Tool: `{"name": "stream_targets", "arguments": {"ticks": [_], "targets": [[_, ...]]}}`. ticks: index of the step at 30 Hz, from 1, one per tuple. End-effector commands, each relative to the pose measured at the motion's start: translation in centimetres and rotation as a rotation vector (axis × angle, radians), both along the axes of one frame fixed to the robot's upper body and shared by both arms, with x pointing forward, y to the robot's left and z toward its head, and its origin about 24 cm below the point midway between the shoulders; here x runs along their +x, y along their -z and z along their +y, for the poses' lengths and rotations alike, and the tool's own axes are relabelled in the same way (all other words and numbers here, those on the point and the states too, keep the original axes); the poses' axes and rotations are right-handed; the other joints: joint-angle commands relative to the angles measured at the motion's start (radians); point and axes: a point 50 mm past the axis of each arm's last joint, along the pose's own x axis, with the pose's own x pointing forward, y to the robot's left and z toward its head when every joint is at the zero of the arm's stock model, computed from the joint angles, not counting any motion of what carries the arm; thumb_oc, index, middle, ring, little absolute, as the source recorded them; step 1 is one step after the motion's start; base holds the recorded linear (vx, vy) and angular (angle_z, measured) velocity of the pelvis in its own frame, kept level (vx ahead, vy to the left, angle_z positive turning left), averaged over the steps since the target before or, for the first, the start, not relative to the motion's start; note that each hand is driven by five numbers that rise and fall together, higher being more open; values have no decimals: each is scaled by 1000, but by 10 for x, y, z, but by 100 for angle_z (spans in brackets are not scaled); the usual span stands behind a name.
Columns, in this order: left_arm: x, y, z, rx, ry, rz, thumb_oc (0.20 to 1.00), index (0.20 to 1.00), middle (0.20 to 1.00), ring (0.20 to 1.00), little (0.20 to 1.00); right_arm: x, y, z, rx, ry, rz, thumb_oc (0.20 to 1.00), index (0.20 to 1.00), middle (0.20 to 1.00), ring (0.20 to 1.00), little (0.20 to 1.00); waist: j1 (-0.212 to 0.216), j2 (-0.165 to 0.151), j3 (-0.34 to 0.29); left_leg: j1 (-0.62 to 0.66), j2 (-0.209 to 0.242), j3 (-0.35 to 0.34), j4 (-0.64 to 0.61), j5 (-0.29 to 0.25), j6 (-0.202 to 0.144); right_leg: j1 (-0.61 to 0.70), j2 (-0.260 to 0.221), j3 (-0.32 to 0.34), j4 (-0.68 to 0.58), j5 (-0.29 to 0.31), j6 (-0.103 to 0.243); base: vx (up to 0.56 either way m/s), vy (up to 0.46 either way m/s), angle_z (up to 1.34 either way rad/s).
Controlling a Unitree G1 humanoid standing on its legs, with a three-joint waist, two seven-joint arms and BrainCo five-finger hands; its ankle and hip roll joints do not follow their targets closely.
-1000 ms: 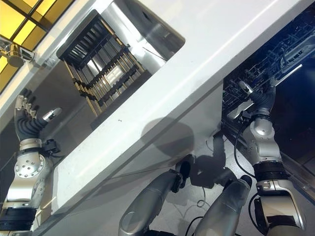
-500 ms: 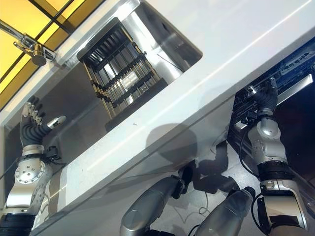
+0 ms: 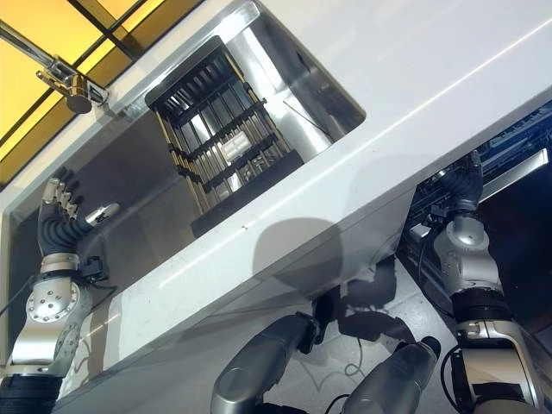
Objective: Pick up plates and place into dishwasher.
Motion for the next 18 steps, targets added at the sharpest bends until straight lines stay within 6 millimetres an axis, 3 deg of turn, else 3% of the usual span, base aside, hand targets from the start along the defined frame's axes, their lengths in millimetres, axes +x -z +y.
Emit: {"name": "stream_targets", "arguments": {"ticks": [1, 8, 18], "targets": [[-6, -25, 5, 75, -20, -113, 1000, 1000, 1000, 1000, 1000, 4, -19, 58, -50, -163, -195, 1000, 1000, 1000, 1000, 1000, 30, -59, -82, -89, 165, -75, 116, -103, -165, -28, -68, 142, -275, 318, 21, -110, -91, 8], [-4, -30, 1, 82, -45, -157, 1000, 1000, 1000, 1000, 1000, -14, -2, 53, -46, -66, -187, 1000, 1000, 1000, 1000, 1000, -26, -68, -56, -101, 190, -69, 88, -94, -163, -66, -30, 191, -294, 318, 24, -124, -76, -5], [8, -40, -8, 71, -74, -209, 1000, 1000, 1000, 1000, 1000, -18, -10, 40, -10, 7, -243, 1000, 1000, 1000, 1000, 1000, -101, -56, -31, -131, 198, -55, 59, -85, -154, -147, 26, 275, -316, 323, 16, -115, -30, -39]]}}
